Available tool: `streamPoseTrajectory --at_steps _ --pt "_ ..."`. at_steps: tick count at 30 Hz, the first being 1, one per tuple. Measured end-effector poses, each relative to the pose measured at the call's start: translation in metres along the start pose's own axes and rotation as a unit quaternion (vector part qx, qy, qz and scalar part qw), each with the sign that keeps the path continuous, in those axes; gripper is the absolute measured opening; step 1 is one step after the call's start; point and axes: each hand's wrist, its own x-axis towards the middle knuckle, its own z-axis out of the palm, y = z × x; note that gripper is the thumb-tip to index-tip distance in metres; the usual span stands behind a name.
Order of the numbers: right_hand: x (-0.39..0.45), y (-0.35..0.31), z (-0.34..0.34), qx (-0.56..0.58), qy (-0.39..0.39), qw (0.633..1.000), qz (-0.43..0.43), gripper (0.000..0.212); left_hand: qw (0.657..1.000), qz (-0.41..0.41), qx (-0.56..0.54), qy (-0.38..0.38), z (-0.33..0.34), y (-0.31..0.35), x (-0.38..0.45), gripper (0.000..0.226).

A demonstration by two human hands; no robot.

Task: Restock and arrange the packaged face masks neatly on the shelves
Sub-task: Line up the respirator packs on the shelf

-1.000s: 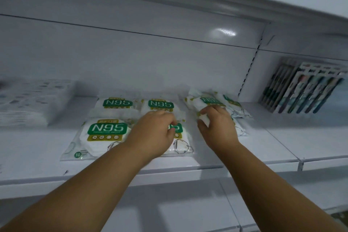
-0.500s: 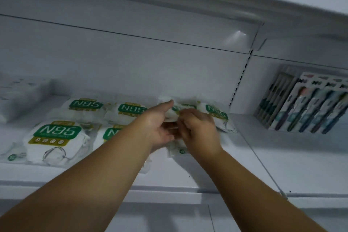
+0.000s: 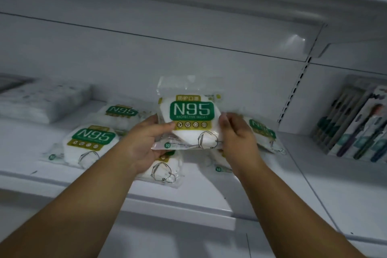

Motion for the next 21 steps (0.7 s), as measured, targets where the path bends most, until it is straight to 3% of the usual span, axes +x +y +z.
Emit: streamPoseTrajectory --at_steps 2,5,9,13,16,21 --pt "-0.005 0.0 0.016 -0.002 -0.001 0.999 -0.046 0.013 1.0 0.021 0.012 -0.008 -0.021 0.012 -0.003 0.058" --pt "-0.016 -0.008 0.048 0.027 -0.008 0.999 -0.037 0.012 0.997 0.051 0.049 -0.005 -0.049 0.031 -0.007 0.047" --pt "-0.033 -0.025 0.1 0.002 -0.001 0.998 -0.059 0.012 0.995 0.09 0.019 0.043 -0.091 0.066 -0.007 0.038" --pt "-0.042 -0.043 0.152 0.005 -0.028 0.999 -0.029 0.012 0.99 0.095 0.019 0.099 -0.139 0.096 -0.005 0.008" --pt "-0.046 -0.057 0.183 -0.042 -0.085 0.995 -0.01 0.025 0.989 0.094 0.033 0.105 -0.163 0.111 -0.007 0.016" --pt "-0.053 -0.058 0.21 -0.009 -0.041 0.999 0.023 0.043 0.997 0.045 0.041 0.046 -0.19 0.139 0.003 0.023"
